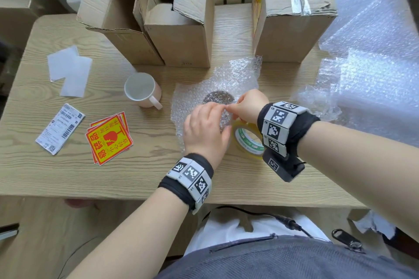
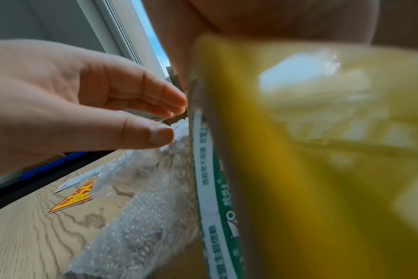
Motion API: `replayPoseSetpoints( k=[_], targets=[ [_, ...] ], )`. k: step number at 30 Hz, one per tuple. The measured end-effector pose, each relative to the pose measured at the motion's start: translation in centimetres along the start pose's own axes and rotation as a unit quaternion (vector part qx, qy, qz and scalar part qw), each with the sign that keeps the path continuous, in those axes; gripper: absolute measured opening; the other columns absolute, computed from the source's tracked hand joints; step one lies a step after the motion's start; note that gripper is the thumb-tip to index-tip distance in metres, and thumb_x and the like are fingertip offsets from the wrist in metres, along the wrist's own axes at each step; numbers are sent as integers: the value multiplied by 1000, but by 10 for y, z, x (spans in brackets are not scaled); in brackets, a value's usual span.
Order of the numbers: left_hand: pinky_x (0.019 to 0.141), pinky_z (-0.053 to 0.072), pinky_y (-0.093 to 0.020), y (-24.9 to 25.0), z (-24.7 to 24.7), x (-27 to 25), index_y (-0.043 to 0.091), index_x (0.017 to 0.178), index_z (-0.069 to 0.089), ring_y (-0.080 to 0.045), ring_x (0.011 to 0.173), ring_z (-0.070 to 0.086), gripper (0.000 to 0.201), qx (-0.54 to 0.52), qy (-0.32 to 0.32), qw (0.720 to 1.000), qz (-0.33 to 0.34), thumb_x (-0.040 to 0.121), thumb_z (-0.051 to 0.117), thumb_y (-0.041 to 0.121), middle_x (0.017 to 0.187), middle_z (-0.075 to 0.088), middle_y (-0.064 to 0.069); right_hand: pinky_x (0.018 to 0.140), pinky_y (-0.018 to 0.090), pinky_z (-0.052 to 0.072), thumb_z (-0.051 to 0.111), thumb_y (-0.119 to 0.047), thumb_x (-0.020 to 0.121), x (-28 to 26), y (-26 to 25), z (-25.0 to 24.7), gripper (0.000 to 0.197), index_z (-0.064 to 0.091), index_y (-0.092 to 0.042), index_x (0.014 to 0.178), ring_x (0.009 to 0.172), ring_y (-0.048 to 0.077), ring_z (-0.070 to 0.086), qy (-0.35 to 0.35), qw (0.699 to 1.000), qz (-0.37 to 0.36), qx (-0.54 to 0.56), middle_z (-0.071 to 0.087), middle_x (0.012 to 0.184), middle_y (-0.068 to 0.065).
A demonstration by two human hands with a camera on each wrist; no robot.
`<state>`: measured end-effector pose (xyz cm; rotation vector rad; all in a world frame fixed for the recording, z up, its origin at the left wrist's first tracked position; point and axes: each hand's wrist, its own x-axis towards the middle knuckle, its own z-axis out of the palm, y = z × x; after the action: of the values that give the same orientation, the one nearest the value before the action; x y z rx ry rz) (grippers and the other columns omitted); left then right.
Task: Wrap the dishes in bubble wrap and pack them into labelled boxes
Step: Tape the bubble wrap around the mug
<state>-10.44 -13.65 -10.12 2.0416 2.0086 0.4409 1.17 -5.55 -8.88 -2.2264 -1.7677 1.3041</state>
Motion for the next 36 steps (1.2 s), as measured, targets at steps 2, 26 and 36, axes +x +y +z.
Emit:
replayPoseSetpoints(
  k=[2,26,36],
  targets=[
    [112,25,-42,-2,1,-3,14,138,47,-24,135,39,56,55,-51,996,52,87,61,33,143,48,-3,62,27,48,58,-34,86,0,-2,0,33,73,-4,87,62,18,55,-1,1000,7,-9,62,69,4],
    [117,-11,-49,-6,5,-1,19,151,-5,-12,146,-11,61,217,-230,946,73,100,17,45,160,-5,7,65,28,34,51,-36,92,-25,0,5,45,38,-13,56,75,25,49,50,991,-20,-120,52,77,8],
    [117,-8,-49,-4,4,-1,20,152,-2,-12,146,-9,62,217,-232,946,65,100,19,47,160,-1,8,82,33,42,50,-47,92,-19,7,0,63,34,-3,134,109,30,57,35,997,-9,-75,60,119,14]
  ],
)
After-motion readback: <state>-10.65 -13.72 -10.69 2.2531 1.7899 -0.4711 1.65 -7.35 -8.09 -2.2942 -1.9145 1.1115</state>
